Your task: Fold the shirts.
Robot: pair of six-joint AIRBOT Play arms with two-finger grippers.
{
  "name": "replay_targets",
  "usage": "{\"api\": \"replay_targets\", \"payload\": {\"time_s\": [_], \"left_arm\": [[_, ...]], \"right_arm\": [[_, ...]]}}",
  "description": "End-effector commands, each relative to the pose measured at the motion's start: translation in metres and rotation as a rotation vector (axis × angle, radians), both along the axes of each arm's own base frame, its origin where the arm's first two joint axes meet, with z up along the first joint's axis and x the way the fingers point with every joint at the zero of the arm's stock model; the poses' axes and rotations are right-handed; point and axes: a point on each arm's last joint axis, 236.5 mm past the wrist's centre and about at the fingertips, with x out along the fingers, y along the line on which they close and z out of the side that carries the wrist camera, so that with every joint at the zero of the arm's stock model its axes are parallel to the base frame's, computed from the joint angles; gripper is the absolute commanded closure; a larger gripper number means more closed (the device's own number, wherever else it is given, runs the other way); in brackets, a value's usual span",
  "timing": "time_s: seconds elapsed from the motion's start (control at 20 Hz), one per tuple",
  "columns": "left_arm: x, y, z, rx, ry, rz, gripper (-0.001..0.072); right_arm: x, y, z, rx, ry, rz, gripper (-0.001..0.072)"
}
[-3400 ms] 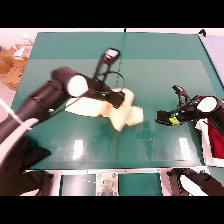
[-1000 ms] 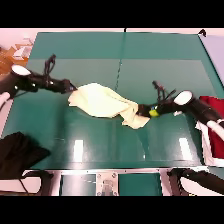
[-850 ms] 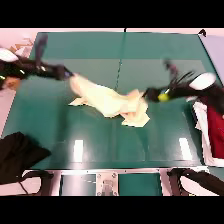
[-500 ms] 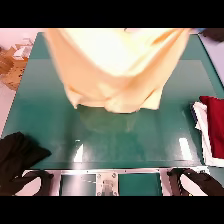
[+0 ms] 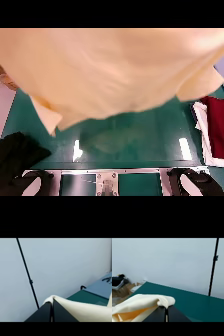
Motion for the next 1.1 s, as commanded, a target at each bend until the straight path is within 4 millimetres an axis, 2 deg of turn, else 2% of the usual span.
{"api": "replay_targets", "payload": {"time_s": [0.0,0.1,0.2,0.3,0.4,0.55,0.65,0.75,0.8,0.9,0.95,1.0,1.05], "left_arm": [[0.036,0.016,-0.036,0.003,0.108,0.076,0.0685],[0.077,0.024,-0.082,0.008,0.237,0.102,0.0685],[0.125,0.03,-0.138,-0.007,0.381,0.111,0.0685],[0.177,0.037,-0.199,-0.036,0.519,0.133,0.0684],[0.231,0.045,-0.273,-0.077,0.666,0.161,0.0684],[0.287,0.036,-0.383,-0.096,0.86,0.146,0.0684],[0.307,0.015,-0.452,-0.087,0.978,0.126,0.0684],[0.313,-0.012,-0.512,-0.061,1.081,0.097,0.0684],[0.312,-0.024,-0.535,-0.046,1.119,0.082,0.0683],[0.309,-0.037,-0.556,-0.045,1.164,0.073,0.0679],[0.309,-0.036,-0.556,-0.057,1.173,0.079,0.0462],[0.31,-0.032,-0.551,-0.079,1.186,0.084,0.0157],[0.306,-0.028,-0.545,-0.098,1.223,0.076,0.0098]], "right_arm": [[0.035,-0.012,-0.022,-0.006,0.077,-0.049,0.0701],[0.076,-0.014,-0.061,-0.002,0.197,-0.048,0.0701],[0.121,-0.017,-0.119,0.002,0.355,-0.048,0.0701],[0.164,-0.02,-0.192,0.01,0.532,-0.051,0.0701],[0.203,-0.025,-0.271,0.039,0.681,-0.077,0.0701],[0.242,-0.034,-0.396,0.069,0.9,-0.122,0.0701],[0.253,-0.036,-0.475,0.074,1.053,-0.134,0.0701],[0.253,-0.036,-0.54,0.077,1.186,-0.135,0.0701],[0.251,-0.033,-0.563,0.091,1.237,-0.131,0.0701],[0.247,-0.029,-0.593,0.123,1.304,-0.119,0.0701],[0.246,-0.03,-0.598,0.125,1.317,-0.121,0.0701],[0.246,-0.033,-0.599,0.129,1.321,-0.125,0.0701],[0.245,-0.036,-0.595,0.129,1.327,-0.119,0.0701]]}}
